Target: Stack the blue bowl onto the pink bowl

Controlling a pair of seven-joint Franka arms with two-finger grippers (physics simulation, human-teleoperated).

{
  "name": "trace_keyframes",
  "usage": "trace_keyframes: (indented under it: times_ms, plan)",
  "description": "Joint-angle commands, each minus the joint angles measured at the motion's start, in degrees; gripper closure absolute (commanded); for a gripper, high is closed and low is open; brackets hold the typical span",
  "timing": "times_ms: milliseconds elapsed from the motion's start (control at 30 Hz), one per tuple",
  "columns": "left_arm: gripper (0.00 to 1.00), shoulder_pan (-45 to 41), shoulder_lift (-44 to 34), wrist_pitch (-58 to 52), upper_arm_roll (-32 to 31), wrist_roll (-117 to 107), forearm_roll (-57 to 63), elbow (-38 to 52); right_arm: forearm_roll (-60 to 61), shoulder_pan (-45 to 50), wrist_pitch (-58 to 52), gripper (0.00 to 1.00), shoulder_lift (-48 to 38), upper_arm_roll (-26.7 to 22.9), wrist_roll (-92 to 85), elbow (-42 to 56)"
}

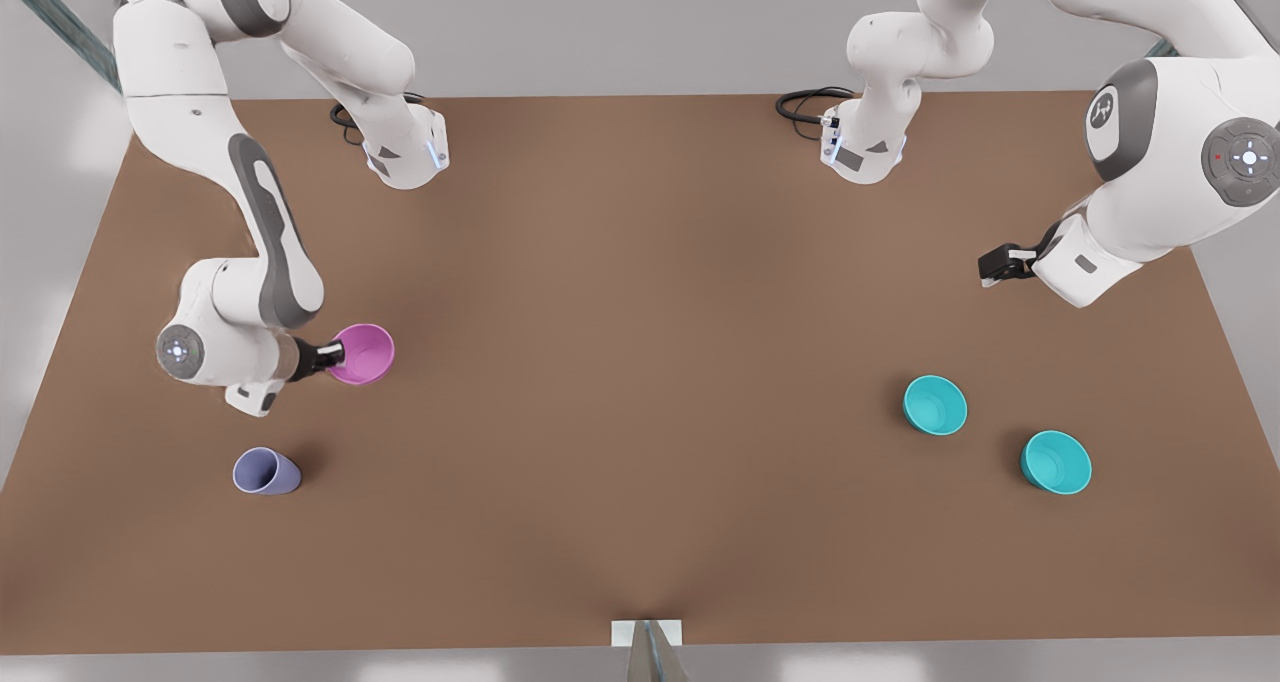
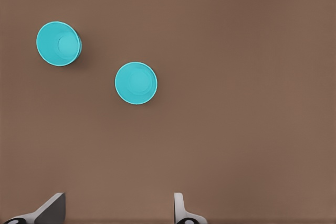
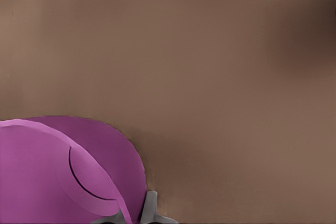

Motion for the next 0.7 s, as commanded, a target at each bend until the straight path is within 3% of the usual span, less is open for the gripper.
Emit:
trace_keyframes:
  times_ms: [0, 100, 233, 300, 400, 533, 567, 600, 633, 667]
  plan:
    - [0.00, 0.00, 0.03, -0.19, 0.00, -0.22, -0.07, 0.03, 2.98, 4.02, -4.00, 0.79, 0.81, 4.21, 23.78, 1.04]
    - [0.00, 0.00, 0.03, -0.19, 0.00, -0.13, -0.42, 0.03, 13.18, 16.24, 2.76, 0.79, 6.44, 4.13, 35.74, 7.20]
    - [0.00, 0.09, 2.40, -0.45, 0.44, -0.74, -1.47, 3.72, 14.06, 29.51, 7.60, 0.79, 26.02, 3.86, 55.96, 29.68]
    - [0.00, 0.09, 2.22, -0.98, 0.88, -0.66, -1.21, 3.89, 15.47, 37.69, 7.69, 0.79, 32.89, -2.64, 61.50, 40.51]
    - [0.00, 0.26, 1.70, -6.17, 2.02, -0.48, -1.47, 6.53, 16.61, 38.58, 7.78, 0.79, 37.47, -3.08, 63.09, 45.26]
    - [0.00, 0.88, 0.21, -1.96, 2.37, -0.57, -1.65, 3.46, 16.52, 40.33, 7.95, 0.79, 39.49, -4.13, 63.09, 47.10]
    - [0.00, 0.79, -2.69, 3.67, 2.81, -0.48, -1.82, -2.87, 16.52, 40.86, 7.86, 0.72, 39.49, -4.31, 63.09, 47.37]
    - [0.00, 0.79, -2.79, 4.29, 2.81, -0.39, -1.91, -3.40, 16.52, 41.39, 7.86, 0.31, 39.40, -4.57, 63.09, 47.37]
    - [0.00, 0.79, -2.61, 4.29, 2.81, -0.57, -1.91, -3.40, 16.43, 42.71, 7.69, 0.00, 39.31, -5.81, 63.00, 47.37]
    - [0.00, 0.79, -2.61, 4.21, 2.81, -0.74, -1.91, -3.40, 16.35, 42.97, 7.16, 0.00, 38.96, -5.81, 62.91, 47.28]
